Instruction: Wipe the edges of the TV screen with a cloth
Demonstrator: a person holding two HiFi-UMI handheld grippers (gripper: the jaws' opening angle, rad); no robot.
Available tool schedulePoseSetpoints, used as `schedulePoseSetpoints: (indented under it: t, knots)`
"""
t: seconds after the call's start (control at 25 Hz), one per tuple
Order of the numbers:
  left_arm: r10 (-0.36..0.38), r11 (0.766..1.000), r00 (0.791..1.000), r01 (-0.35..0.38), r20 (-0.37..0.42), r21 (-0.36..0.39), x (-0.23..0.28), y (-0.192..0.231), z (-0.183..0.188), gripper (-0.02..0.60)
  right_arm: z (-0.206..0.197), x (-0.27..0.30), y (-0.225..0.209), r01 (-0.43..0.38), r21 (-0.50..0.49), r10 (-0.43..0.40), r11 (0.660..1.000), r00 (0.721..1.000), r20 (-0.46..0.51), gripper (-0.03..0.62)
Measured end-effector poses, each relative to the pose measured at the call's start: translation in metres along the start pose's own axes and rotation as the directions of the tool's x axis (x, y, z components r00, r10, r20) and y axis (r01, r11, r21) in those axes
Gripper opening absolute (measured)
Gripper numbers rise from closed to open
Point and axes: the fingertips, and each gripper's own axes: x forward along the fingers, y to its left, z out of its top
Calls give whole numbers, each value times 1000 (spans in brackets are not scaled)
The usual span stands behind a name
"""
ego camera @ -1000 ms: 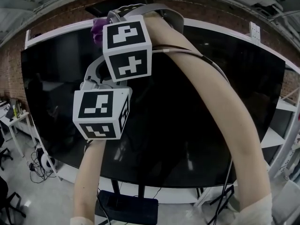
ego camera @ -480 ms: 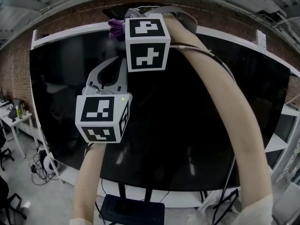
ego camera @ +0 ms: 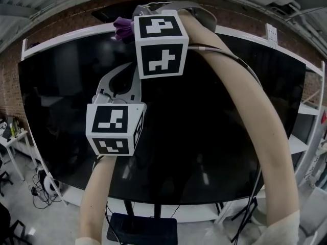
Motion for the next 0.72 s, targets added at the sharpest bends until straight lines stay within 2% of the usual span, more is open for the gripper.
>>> schedulePoseSetpoints:
  t: [0.24,0.48,0.64,0.72]
  knots:
    - [-40,999,999,41,27,-29,8,-35,8,15,-42,-23,11,-12,14,13,1000,998,-63,61]
    - [-88,994,996,90,31,-61,21,-86,13,15,-92,-54,21,-29,21,31,999,992,-125,61]
    - [-115,993,992,115,42,9,24,-132,25,15,-130,-81,29,-49,40,55,998,986,-159,61]
    - [-125,992,991,124,48,22,25,-152,31,15,-152,-95,34,-60,59,70,996,982,-175,61]
